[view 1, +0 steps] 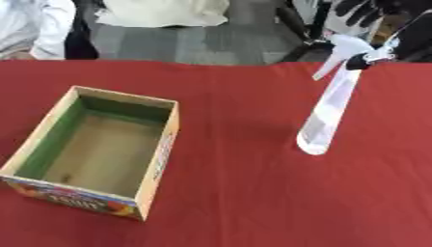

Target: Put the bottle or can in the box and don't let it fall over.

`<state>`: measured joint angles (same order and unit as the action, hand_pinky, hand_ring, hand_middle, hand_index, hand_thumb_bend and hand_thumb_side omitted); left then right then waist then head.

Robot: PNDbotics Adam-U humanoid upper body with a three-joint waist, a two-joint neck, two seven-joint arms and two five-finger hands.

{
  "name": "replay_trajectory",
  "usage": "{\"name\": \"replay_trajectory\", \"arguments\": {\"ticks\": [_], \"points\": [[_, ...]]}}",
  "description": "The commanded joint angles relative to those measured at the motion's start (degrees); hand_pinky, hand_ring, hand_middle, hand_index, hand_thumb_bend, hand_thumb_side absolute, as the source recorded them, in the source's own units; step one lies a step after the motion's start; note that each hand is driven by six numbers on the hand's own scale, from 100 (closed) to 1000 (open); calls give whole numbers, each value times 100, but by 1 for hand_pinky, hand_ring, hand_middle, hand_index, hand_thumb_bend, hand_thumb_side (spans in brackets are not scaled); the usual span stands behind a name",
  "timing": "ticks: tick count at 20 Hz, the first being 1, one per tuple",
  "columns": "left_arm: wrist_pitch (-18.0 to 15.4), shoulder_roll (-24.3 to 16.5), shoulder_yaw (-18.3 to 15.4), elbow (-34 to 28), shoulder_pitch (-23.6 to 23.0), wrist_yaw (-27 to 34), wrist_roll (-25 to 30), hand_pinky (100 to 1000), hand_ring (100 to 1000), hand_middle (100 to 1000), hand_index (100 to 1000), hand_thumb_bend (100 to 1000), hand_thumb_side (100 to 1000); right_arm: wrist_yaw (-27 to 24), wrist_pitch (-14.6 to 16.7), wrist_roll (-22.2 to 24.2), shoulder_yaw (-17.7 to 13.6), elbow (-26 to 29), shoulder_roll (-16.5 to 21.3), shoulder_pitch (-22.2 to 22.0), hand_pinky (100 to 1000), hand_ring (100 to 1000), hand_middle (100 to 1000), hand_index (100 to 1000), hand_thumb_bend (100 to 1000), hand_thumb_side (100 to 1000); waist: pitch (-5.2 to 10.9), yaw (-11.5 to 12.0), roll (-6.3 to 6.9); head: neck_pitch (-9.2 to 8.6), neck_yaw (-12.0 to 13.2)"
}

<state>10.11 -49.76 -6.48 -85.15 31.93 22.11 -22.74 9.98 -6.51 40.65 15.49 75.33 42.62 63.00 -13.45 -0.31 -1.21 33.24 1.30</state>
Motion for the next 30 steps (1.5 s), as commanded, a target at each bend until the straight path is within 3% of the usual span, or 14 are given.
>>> {"name": "replay_trajectory", "arguments": {"ticks": [1,11,15,30], "points": [[-2,-189,-22,-113,111,3,30,755,753,763,831,946,666,46,-14,-30,-128,-47,140,138,857,838,840,867,557,177,57,21,8,-103,-44],[-5,-246,-31,-149,115,-1,31,755,753,763,829,942,665,113,41,-1,-212,-196,213,121,856,824,826,856,542,169,-68,137,-22,-196,-90],[-2,-241,-25,-147,104,3,39,755,753,763,829,940,665,131,23,17,-251,-210,247,110,853,818,821,851,524,117,-99,136,-14,-197,-99],[2,-247,-13,-123,59,-3,61,756,753,762,825,935,665,-168,-159,16,-360,-64,485,-18,788,778,795,826,424,100,-98,81,-5,-185,-86]]}}
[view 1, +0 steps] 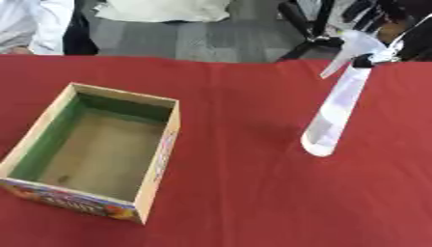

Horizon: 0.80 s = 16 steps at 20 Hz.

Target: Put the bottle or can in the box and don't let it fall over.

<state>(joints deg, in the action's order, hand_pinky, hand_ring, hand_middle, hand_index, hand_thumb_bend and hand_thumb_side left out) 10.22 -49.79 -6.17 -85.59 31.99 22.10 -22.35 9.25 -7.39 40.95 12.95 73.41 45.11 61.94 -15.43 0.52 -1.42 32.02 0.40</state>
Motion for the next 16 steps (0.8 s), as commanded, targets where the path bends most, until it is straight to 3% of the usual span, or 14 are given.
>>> {"name": "replay_trajectory", "arguments": {"ticks": [1,11,16], "points": [[-10,-243,-42,-81,54,-3,25,756,754,762,825,934,666,-111,-98,-13,-106,134,241,84,783,765,781,819,412,100,102,-3,16,-67,2],[-6,-225,-41,-86,50,2,34,757,754,760,824,930,665,-248,-260,63,-72,187,243,56,770,666,685,742,349,100,85,11,8,-83,-18],[-6,-210,-40,-94,60,8,35,757,754,758,822,927,665,-456,-309,69,-31,279,246,42,787,667,684,741,340,100,79,17,0,-85,-13]]}}
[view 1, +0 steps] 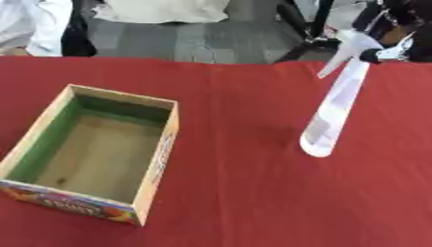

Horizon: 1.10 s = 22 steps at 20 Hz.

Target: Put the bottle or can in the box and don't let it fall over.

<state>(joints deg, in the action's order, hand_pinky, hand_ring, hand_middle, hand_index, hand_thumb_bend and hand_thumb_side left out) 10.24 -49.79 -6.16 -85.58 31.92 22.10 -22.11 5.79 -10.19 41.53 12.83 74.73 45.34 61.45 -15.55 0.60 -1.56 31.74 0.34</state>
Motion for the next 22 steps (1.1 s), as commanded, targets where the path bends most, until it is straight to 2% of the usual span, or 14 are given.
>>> {"name": "replay_trajectory", "arguments": {"ticks": [1,10,16,19,22], "points": [[-9,-207,-42,-96,68,11,11,757,754,758,822,926,665,-129,-37,29,-4,167,227,85,788,664,682,740,337,100,89,13,12,-57,-7],[-16,-202,-65,-94,51,31,-21,757,754,756,819,922,664,-225,-115,149,19,256,253,55,751,571,604,682,299,100,87,16,3,-41,0],[-24,-192,-67,-109,52,42,-21,757,754,754,815,917,664,-230,-138,143,22,269,265,26,691,504,539,630,257,100,90,20,-1,-52,-7],[-26,-192,-68,-113,44,49,-22,757,754,754,814,916,664,-265,-162,141,18,279,270,23,676,475,511,603,227,100,92,20,-1,-45,-10],[-31,-183,-64,-121,51,60,-18,757,754,753,814,912,665,-318,-167,171,27,292,274,9,664,453,486,577,139,100,93,18,-3,-55,-12]]}}
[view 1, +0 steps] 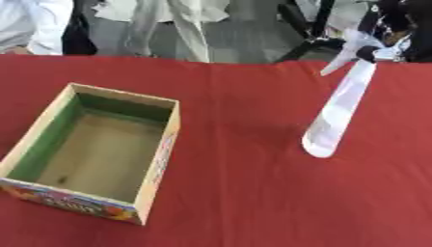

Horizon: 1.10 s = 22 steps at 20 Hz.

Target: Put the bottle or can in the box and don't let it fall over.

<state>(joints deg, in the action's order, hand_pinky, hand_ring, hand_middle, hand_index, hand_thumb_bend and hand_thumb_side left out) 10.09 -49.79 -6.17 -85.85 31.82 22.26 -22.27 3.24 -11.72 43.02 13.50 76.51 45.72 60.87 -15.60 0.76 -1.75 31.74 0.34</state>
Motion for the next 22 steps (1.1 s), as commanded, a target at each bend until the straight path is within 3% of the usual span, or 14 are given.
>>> {"name": "replay_trajectory", "arguments": {"ticks": [1,2,11,22], "points": [[-16,-182,-61,-97,62,47,1,757,754,752,814,914,672,-74,-12,41,-38,118,240,61,660,443,476,566,140,100,99,2,15,-56,-13],[-17,-180,-61,-99,62,49,3,757,753,752,814,910,666,-81,-3,65,-33,126,244,54,658,437,470,560,100,100,99,3,15,-57,-14],[-25,-183,-71,-112,54,74,-7,758,753,751,813,899,668,-84,151,167,-29,226,276,27,616,354,376,473,100,100,107,0,13,-27,-12],[-37,-197,-77,-136,46,95,-23,758,754,751,813,897,668,-5,359,23,-46,279,296,9,564,214,215,324,100,100,160,5,-2,202,2]]}}
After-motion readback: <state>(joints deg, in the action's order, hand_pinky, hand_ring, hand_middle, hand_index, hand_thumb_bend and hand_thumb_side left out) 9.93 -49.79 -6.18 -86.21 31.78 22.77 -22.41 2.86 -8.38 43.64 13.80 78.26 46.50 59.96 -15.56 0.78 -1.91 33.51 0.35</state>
